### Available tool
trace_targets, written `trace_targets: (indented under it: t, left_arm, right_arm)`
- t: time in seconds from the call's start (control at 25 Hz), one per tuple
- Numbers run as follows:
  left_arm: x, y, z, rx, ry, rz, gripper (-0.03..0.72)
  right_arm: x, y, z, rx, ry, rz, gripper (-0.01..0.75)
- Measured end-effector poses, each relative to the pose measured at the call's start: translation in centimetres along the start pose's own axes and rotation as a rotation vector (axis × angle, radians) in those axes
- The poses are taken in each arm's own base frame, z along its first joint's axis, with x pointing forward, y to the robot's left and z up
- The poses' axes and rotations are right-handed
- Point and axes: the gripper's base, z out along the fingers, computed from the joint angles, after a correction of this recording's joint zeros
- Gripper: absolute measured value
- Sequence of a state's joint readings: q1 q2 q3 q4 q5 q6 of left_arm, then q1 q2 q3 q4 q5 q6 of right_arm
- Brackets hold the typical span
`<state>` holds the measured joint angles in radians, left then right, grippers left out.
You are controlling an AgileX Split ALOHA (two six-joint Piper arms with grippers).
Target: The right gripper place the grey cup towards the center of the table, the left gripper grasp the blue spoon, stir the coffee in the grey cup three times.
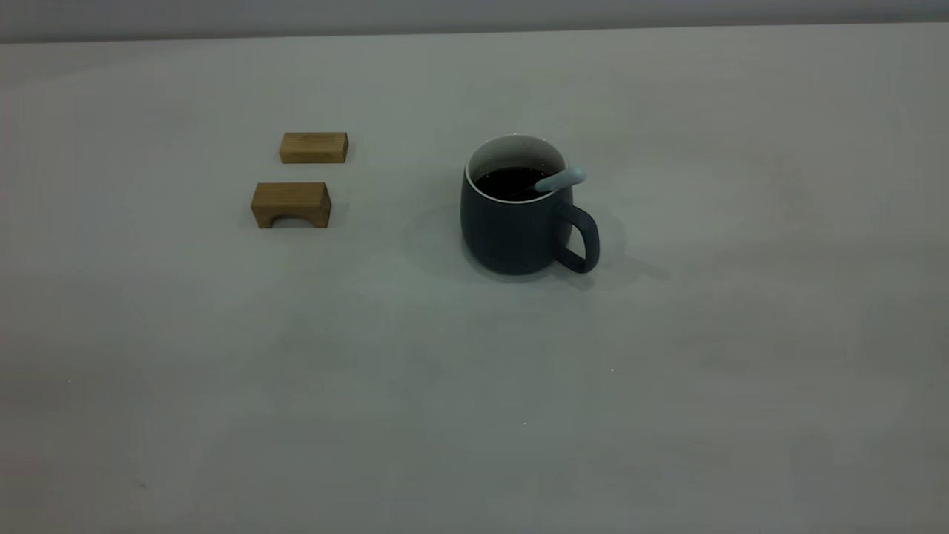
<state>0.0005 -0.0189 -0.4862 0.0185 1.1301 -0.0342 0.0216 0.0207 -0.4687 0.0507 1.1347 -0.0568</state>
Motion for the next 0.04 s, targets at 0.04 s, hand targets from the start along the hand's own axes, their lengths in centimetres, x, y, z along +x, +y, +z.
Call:
trace_targets:
  t: [0.04]
  left_arm:
    - [0.0,0.0,0.0,0.0,0.0,0.0,0.405]
  right_arm:
    - [0.0,0.0,0.0,0.0,0.0,0.0,0.587]
